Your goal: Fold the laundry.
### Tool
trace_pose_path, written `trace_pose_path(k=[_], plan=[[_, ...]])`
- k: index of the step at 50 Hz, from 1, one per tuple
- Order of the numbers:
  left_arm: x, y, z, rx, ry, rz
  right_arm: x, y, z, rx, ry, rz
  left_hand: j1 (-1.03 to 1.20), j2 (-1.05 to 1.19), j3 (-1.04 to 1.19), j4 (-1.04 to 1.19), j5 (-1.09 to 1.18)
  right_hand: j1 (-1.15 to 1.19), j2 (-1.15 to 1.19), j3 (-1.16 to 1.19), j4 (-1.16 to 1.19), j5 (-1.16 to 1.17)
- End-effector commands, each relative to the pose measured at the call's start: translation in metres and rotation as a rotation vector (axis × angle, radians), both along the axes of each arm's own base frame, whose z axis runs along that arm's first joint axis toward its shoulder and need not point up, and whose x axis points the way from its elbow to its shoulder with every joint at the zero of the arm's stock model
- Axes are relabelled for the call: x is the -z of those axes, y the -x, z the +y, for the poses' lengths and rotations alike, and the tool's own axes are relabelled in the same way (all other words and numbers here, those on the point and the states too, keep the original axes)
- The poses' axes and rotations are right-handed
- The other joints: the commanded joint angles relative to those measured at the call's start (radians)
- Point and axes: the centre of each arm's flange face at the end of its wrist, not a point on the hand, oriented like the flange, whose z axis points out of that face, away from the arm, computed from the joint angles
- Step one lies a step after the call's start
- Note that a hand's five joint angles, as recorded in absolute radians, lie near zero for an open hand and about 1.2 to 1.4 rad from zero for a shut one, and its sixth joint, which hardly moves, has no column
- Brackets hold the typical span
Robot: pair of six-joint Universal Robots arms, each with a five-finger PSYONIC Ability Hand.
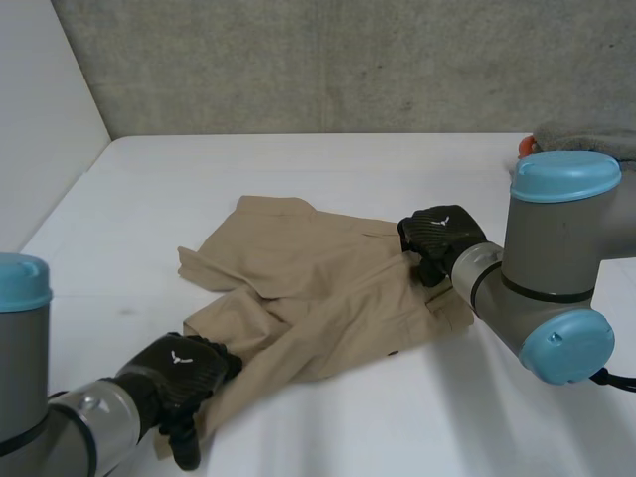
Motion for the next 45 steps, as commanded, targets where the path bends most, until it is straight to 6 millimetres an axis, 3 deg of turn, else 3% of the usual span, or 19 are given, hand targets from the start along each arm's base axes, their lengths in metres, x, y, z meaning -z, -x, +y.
trace_pose_path(k=[1,7,8,10,14,17,23,26,29,34,37,45], plan=[[0.017,0.004,-0.027,-0.082,0.117,-0.073,0.001,0.003,0.000,0.006,-0.006,0.008,0.081,0.088,0.087,0.099,0.105,0.259,0.228,0.204,0.199,0.200],[0.026,0.015,-0.032,-0.071,0.164,-0.086,-0.003,0.006,0.005,0.004,-0.008,0.010,0.436,0.443,0.442,0.453,0.459,0.259,0.228,0.204,0.199,0.200],[0.028,0.018,-0.031,-0.060,0.162,-0.089,-0.003,0.007,0.008,-0.004,-0.009,0.018,0.727,0.734,0.733,0.745,0.751,0.259,0.228,0.204,0.199,0.200],[0.029,0.019,-0.030,-0.048,0.158,-0.096,-0.004,0.008,0.013,-0.023,-0.011,0.039,1.005,1.012,1.011,1.022,1.029,0.259,0.228,0.204,0.199,0.200],[0.025,0.019,-0.027,-0.024,0.162,-0.106,-0.002,0.016,0.037,-0.140,-0.024,0.188,1.006,1.013,1.012,1.023,1.030,0.259,0.228,0.204,0.199,0.200],[0.007,0.018,-0.017,0.021,0.197,-0.099,-0.004,0.035,0.062,-0.259,-0.022,0.376,1.006,1.013,1.012,1.023,1.030,0.259,0.228,0.204,0.199,0.200],[-0.010,0.003,0.028,0.218,0.101,-0.204,0.002,0.088,0.123,-0.533,-0.085,0.755,1.006,1.013,1.012,1.023,1.030,0.259,0.228,0.204,0.199,0.200],[-0.015,-0.001,0.038,0.282,0.057,-0.229,-0.002,0.093,0.125,-0.567,0.002,0.800,1.006,1.013,1.012,1.023,1.030,0.259,0.228,0.204,0.199,0.200],[-0.019,-0.002,0.040,0.326,0.018,-0.233,-0.004,0.087,0.124,-0.530,0.043,0.730,1.006,1.013,1.012,1.023,1.030,0.259,0.228,0.204,0.199,0.200],[-0.032,0.011,0.012,0.303,0.121,-0.190,-0.008,0.079,0.103,-0.438,0.061,0.629,1.006,1.013,1.012,1.023,1.030,0.259,0.228,0.204,0.199,0.200],[-0.041,0.024,-0.017,0.260,0.216,-0.162,-0.015,0.072,0.087,-0.374,0.082,0.552,1.006,1.013,1.012,1.023,1.030,0.259,0.228,0.204,0.199,0.200],[-0.059,0.066,-0.117,0.162,0.514,-0.071,-0.028,0.052,0.031,-0.162,0.218,0.373,1.006,1.013,1.012,1.023,1.030,0.259,0.228,0.204,0.199,0.200]])
